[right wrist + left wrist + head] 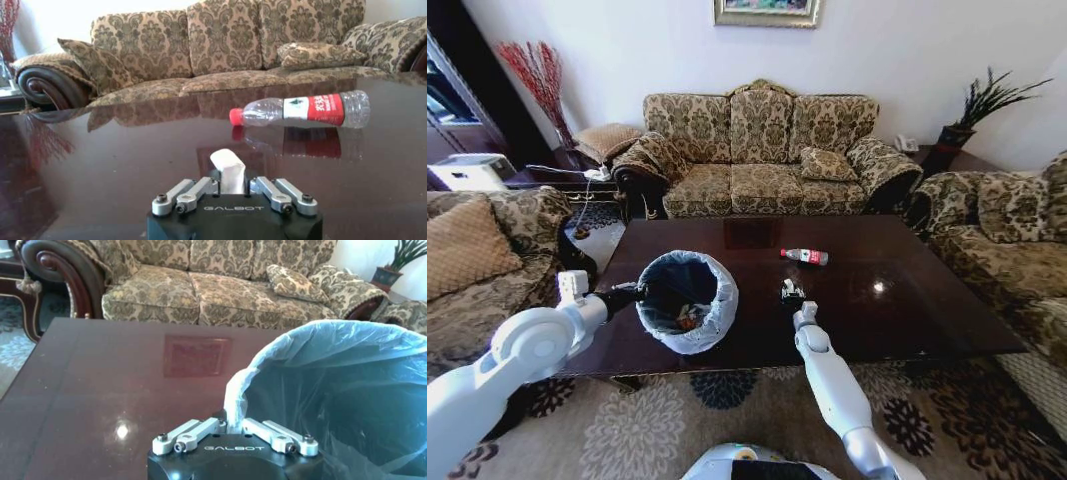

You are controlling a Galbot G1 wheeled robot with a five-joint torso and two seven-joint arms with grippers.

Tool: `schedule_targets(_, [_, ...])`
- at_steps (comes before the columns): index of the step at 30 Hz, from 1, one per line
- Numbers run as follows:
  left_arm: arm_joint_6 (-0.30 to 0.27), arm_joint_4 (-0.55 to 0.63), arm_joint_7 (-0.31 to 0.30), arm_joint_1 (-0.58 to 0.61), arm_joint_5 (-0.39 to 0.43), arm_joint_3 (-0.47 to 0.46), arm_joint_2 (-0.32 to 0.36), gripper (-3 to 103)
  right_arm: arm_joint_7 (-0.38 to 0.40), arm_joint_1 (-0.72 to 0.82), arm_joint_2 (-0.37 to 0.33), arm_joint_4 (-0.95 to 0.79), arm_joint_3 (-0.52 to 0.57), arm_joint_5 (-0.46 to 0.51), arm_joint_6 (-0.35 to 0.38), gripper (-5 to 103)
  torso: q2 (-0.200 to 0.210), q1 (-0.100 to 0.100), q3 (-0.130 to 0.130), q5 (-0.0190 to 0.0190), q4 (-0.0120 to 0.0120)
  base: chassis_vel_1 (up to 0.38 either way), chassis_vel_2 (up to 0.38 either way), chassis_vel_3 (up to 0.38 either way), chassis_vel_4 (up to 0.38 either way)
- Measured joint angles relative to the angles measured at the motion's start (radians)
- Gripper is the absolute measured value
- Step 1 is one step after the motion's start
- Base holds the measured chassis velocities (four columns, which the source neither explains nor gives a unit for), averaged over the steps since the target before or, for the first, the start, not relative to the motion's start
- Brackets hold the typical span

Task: Move to the front of the table and place the trash on the table into the trash bin.

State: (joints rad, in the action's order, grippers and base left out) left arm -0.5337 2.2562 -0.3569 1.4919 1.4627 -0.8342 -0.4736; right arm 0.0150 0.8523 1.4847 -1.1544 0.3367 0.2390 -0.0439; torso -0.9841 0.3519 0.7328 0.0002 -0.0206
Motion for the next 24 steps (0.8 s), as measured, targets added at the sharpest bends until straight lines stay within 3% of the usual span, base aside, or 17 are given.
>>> schedule_targets(4, [0.000,0.003,-0.005,0.001,0.021,-0.009,0.025,0,0.004,0.044,-0.007,-0.102,-0.005,-0.002,0.002,7,0.000,0.000,0.000,0.0002,-0.0001,0.000,0.000,0.000,0.000])
schedule_targets(7, [0.000,0.003,-0.009,-0.002,0.037,-0.012,0.043,0,0.004,0.060,-0.011,-0.163,-0.009,-0.013,-0.001,7,0.000,0.000,0.000,0.0001,-0.0001,0.000,0.000,0.000,0.000])
schedule_targets(11, [-0.004,-0.007,-0.013,-0.005,0.074,-0.013,0.096,0,-0.001,0.082,-0.024,-0.339,-0.029,-0.012,-0.031,7,0.000,0.000,0.000,-0.0004,0.0000,0.000,0.000,0.000,0.000])
schedule_targets(14, [-0.016,-0.035,-0.018,-0.016,0.118,-0.011,0.163,0,-0.047,0.081,-0.038,-0.549,-0.080,0.027,-0.057,7,0.000,0.000,0.000,-0.0005,0.0000,0.000,0.000,0.000,0.000])
schedule_targets(16, [-0.027,-0.065,-0.042,-0.054,0.193,0.007,0.224,0,-0.085,0.060,-0.088,-0.835,-0.240,0.168,0.000,7,0.000,0.000,0.000,-0.0005,-0.0001,0.000,0.000,0.000,0.000])
schedule_targets(17, [-0.027,-0.065,-0.042,-0.054,0.193,0.007,0.224,0,-0.085,0.060,-0.088,-0.835,-0.240,0.168,0.000,7,0.000,0.000,0.000,-0.0005,-0.0001,0.000,0.000,0.000,0.000])
schedule_targets(20, [-0.033,-0.059,-0.049,-0.060,0.214,0.016,0.246,0,-0.100,0.041,-0.125,-0.955,-0.382,0.270,0.063,7,0.000,0.000,0.000,-0.0003,-0.0001,0.000,0.000,0.000,0.000])
schedule_targets(24, [-0.036,-0.037,-0.049,-0.052,0.202,0.017,0.246,0,-0.137,0.041,-0.144,-0.946,-0.500,0.288,0.062,7,0.000,0.000,0.000,-0.0002,-0.0002,0.000,0.000,0.000,0.000])
